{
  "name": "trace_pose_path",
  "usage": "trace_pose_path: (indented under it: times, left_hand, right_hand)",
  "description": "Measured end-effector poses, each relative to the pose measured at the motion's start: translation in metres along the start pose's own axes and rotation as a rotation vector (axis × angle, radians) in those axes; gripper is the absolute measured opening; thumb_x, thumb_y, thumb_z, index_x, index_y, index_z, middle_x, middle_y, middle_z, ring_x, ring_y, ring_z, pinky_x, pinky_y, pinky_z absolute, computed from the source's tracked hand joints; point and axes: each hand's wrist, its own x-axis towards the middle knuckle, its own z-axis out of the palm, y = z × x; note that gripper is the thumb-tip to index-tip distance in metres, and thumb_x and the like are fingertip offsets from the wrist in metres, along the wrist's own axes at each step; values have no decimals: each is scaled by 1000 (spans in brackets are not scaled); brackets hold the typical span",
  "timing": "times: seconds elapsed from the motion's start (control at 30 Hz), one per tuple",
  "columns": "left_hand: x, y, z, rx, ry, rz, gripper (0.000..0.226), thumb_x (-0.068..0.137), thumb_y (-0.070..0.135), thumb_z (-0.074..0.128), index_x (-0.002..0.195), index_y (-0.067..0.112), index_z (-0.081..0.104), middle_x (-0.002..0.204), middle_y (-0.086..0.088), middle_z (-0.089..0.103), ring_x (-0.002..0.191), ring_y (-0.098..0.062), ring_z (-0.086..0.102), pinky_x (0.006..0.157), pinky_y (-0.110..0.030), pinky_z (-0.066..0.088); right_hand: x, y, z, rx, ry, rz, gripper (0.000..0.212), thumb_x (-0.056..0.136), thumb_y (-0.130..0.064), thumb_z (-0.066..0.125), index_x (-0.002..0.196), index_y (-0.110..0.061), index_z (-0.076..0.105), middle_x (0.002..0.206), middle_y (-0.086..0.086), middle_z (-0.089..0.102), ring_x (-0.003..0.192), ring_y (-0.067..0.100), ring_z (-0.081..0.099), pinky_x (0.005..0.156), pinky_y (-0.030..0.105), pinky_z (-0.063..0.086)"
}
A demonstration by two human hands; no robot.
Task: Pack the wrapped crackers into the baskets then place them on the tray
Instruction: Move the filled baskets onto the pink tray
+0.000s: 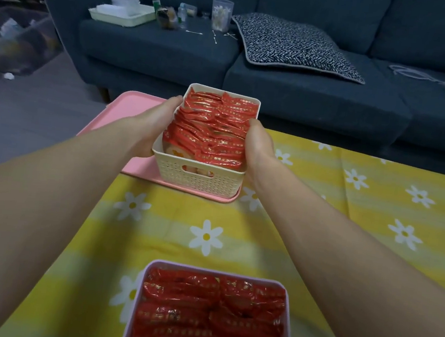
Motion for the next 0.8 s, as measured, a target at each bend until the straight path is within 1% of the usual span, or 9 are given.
trace_pose_path:
  times: [0.13, 0.27, 0.3, 0.37, 0.43, 0.5, 0.57, 0.67, 0.8]
  left_hand:
    - [1, 2, -3, -40, 177, -15, 50, 102, 62, 32, 101, 17, 54, 98, -6, 67, 95, -22, 67, 100, -42, 49]
    - [-21, -6, -15, -59, 246, -26, 66, 100, 63, 35, 147, 16, 41, 136, -8, 56, 124, -24, 56, 112, -50, 40]
    - [-34, -8, -17, -53, 265, -21, 70, 99, 62, 35, 150, 15, 39, 144, -9, 52, 130, -24, 52, 115, -50, 37]
    - [-57, -12, -17, -24, 291, -24, 74, 98, 64, 35, 154, 15, 34, 152, -10, 45, 137, -26, 46, 118, -50, 32]
    - [-86, -17, -13, 46, 296, -15, 82, 93, 68, 33, 158, 19, 27, 156, -9, 40, 139, -31, 42, 118, -52, 30]
    - [-117, -26, -4, 141, 301, -10, 82, 92, 69, 31, 157, 19, 25, 154, -9, 41, 138, -33, 41, 116, -51, 31]
    - [-160, -39, 9, 193, 268, 4, 81, 97, 68, 31, 158, 16, 21, 156, -8, 37, 140, -34, 38, 116, -50, 31]
    - [-222, -70, 25, 186, 119, -49, 89, 96, 73, 32, 160, 17, 11, 163, -6, 27, 146, -31, 33, 118, -51, 30]
    - [-278, -112, 36, 157, -22, -188, 102, 79, 89, 38, 157, 27, 15, 155, -3, 41, 139, -29, 43, 116, -57, 33]
  right_hand:
    - [-6, -6, -6, -79, 53, -15, 39, 93, -43, 37, 78, -19, 65, 88, 4, 75, 83, 25, 72, 91, 46, 56]
    - [-28, -10, -23, -154, 109, -15, 38, 104, -34, 32, 72, -22, 48, 87, 0, 57, 81, 20, 54, 87, 37, 40]
    - [-39, -8, -28, -170, 100, -9, 38, 104, -34, 31, 76, -20, 51, 96, 1, 56, 89, 23, 52, 91, 38, 38]
    - [-62, -1, -36, -182, 111, 0, 39, 104, -40, 31, 106, -13, 60, 116, 5, 54, 105, 27, 50, 95, 38, 37]
    - [-91, 6, -44, -242, 124, 14, 46, 105, -41, 30, 133, -12, 53, 130, 10, 55, 112, 29, 50, 95, 38, 36]
    - [-115, 16, -56, -285, 146, 34, 51, 105, -41, 29, 140, -10, 49, 143, 12, 52, 127, 33, 48, 102, 39, 35]
    - [-145, 28, -71, -327, 167, 42, 53, 105, -40, 29, 140, -7, 49, 145, 14, 50, 131, 34, 46, 104, 39, 34]
    - [-190, 52, -90, -368, 164, 62, 53, 104, -40, 27, 133, -4, 54, 137, 18, 55, 124, 35, 51, 99, 40, 36]
    - [-245, 86, -107, -370, 142, 102, 54, 101, -39, 24, 115, -3, 61, 126, 21, 62, 115, 38, 57, 103, 45, 42]
